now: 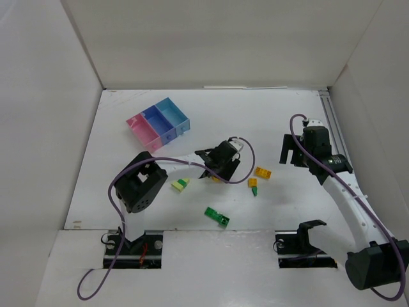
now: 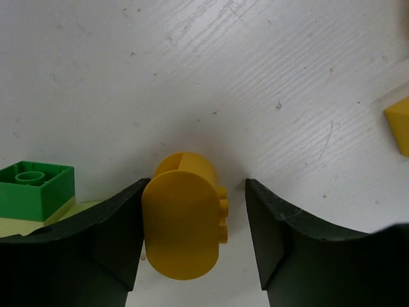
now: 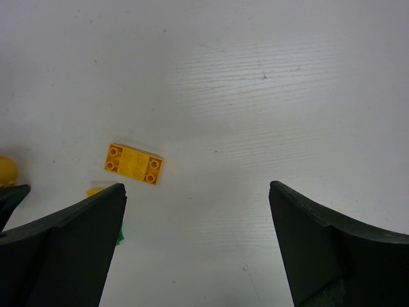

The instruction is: Sort the legos into containers by color

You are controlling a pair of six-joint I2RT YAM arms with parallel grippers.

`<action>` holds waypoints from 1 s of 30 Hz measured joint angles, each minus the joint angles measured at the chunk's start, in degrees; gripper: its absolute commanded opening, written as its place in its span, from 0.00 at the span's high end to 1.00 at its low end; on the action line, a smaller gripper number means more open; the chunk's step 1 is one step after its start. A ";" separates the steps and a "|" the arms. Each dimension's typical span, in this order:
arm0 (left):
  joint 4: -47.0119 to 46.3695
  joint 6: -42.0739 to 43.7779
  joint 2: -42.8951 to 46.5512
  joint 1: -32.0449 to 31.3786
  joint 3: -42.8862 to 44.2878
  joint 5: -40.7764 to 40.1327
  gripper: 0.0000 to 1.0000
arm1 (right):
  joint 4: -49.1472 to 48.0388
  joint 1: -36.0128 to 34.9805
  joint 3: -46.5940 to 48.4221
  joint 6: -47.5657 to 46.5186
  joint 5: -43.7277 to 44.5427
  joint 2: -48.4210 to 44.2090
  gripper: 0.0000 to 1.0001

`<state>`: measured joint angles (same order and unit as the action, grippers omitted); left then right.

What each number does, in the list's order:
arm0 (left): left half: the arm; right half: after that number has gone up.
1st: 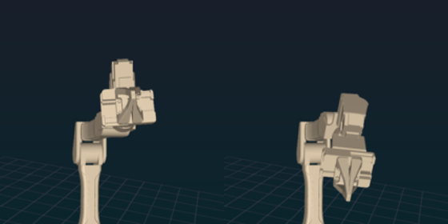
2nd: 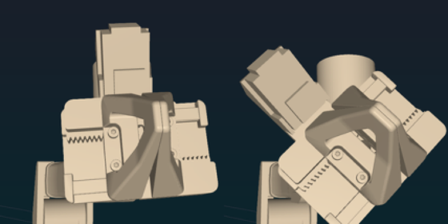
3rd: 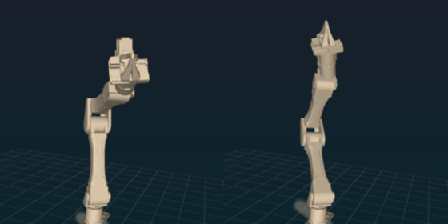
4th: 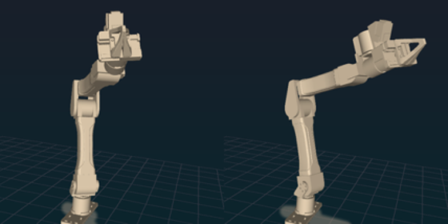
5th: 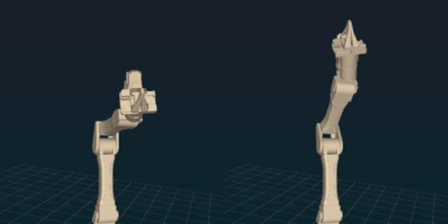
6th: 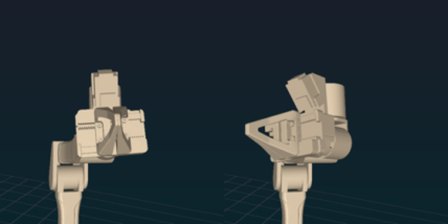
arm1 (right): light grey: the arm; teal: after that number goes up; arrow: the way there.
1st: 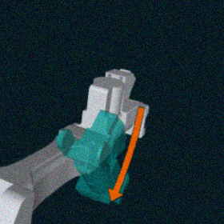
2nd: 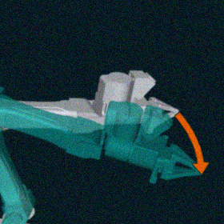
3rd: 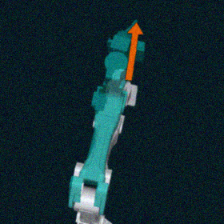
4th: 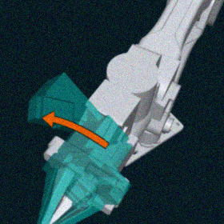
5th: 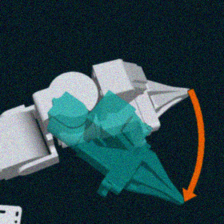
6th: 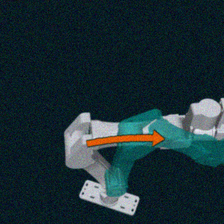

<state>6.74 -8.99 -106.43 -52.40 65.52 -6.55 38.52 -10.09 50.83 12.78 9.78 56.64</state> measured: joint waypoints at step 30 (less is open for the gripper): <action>0.20 -11.52 10.49 20.70 6.38 -4.85 0.75 | -11.21 0.37 -5.97 -4.00 -6.19 -8.61 0.01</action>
<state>6.94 -20.51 -95.94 -31.70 71.90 -11.40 27.31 -9.72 44.86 8.78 3.60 48.03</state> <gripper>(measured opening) 0.425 0.993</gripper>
